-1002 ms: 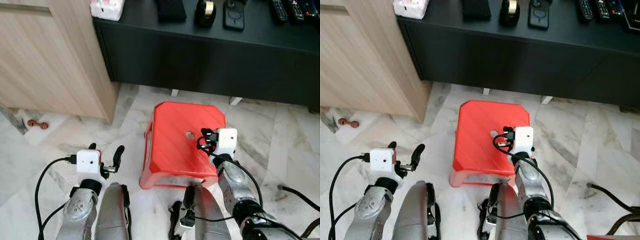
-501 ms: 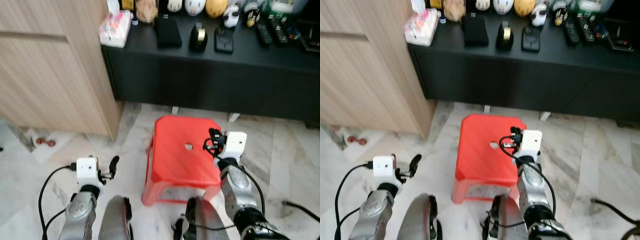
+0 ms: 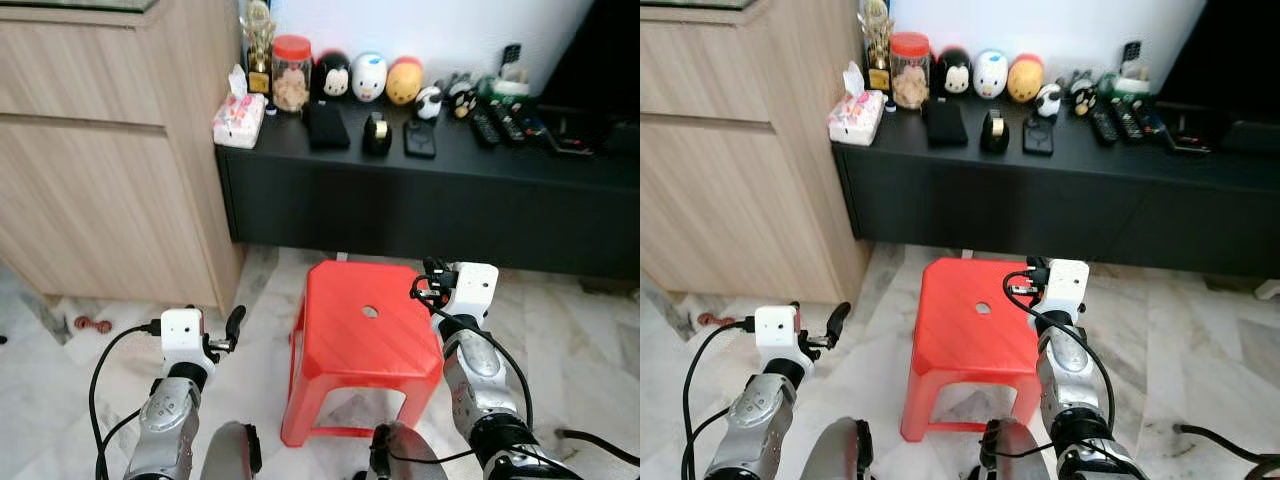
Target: Hang keys on a hook
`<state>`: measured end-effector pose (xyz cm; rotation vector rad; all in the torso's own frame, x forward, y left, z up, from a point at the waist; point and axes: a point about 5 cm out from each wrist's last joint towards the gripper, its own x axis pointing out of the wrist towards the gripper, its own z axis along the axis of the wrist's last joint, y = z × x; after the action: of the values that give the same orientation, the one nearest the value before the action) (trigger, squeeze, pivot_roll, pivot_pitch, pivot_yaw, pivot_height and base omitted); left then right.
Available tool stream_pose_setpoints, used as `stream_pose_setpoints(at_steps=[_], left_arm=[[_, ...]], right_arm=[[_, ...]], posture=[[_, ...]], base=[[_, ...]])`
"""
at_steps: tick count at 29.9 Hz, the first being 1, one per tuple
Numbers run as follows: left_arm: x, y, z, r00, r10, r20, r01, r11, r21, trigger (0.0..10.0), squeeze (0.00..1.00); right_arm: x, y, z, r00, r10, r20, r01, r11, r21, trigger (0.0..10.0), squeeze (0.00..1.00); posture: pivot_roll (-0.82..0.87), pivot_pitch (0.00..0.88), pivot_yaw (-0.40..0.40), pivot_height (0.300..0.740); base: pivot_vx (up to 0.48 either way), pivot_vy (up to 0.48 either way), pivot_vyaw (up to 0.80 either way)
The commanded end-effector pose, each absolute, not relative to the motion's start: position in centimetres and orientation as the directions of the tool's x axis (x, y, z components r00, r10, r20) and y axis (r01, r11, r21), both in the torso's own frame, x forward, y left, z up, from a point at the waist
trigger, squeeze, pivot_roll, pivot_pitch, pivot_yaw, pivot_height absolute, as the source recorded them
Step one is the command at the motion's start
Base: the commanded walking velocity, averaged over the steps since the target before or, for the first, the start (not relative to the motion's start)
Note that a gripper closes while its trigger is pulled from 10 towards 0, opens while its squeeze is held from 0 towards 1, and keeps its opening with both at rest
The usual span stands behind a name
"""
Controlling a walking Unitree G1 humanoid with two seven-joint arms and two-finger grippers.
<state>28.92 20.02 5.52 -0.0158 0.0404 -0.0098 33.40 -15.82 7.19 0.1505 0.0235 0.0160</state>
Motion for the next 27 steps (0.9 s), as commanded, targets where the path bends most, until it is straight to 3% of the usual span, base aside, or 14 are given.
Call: stream_pose_setpoints(at_steps=[1,15,27], left_arm=[[28.69,20.07,5.02,0.999,-0.002,-0.052,0.0,0.999,-0.035,10.0,0.0],[29.05,20.21,5.33,1.0,-0.003,-0.023,0.003,1.0,-0.031,10.0,0.0],[29.05,19.96,5.54,1.0,-0.013,-0.007,0.013,1.0,-0.027,10.0,0.0]], right_arm=[[33.23,-16.07,6.67,0.998,0.005,-0.056,0.003,0.989,0.149,10.0,0.0],[33.25,-16.46,6.19,0.994,-0.022,-0.107,0.035,0.991,0.128,10.0,0.0],[33.09,-16.82,6.29,0.995,-0.034,-0.09,0.045,0.99,0.133,10.0,0.0]], posture=[[0.15,0.035,-0.069,0.619],[0.15,0.073,-0.062,0.619],[0.15,0.085,-0.063,0.619]], base=[[-0.315,0.0,0.0],[-0.316,0.0,0.0],[0.0,0.0,0.0]])
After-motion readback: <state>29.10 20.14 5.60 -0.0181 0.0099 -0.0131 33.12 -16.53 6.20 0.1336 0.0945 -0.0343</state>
